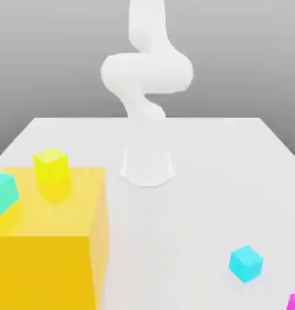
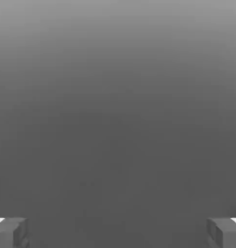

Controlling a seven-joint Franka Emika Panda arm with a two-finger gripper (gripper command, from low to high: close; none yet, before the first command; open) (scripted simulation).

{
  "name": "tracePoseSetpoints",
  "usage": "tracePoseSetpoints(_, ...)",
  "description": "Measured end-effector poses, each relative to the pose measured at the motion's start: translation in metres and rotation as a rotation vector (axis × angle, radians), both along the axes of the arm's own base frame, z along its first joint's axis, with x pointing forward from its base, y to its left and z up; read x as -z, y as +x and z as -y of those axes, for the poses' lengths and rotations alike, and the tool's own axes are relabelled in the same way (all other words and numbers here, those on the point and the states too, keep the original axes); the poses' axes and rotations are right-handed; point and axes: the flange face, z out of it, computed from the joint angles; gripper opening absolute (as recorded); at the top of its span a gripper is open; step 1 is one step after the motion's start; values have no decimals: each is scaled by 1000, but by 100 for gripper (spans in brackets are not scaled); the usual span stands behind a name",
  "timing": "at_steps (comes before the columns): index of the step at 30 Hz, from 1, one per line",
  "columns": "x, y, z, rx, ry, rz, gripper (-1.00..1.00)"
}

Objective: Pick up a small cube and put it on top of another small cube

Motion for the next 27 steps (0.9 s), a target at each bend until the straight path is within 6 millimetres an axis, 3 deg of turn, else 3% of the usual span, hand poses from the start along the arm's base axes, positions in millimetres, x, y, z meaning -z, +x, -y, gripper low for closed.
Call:
tracePoseSetpoints(7,81,80,-51,30,-49,-163,0)
tracePoseSetpoints(14,178,136,-103,36,-77,-311,0)
tracePoseSetpoints(21,284,164,-160,17,-78,-451,0)
tracePoseSetpoints(27,375,168,-203,10,-51,-569,0)
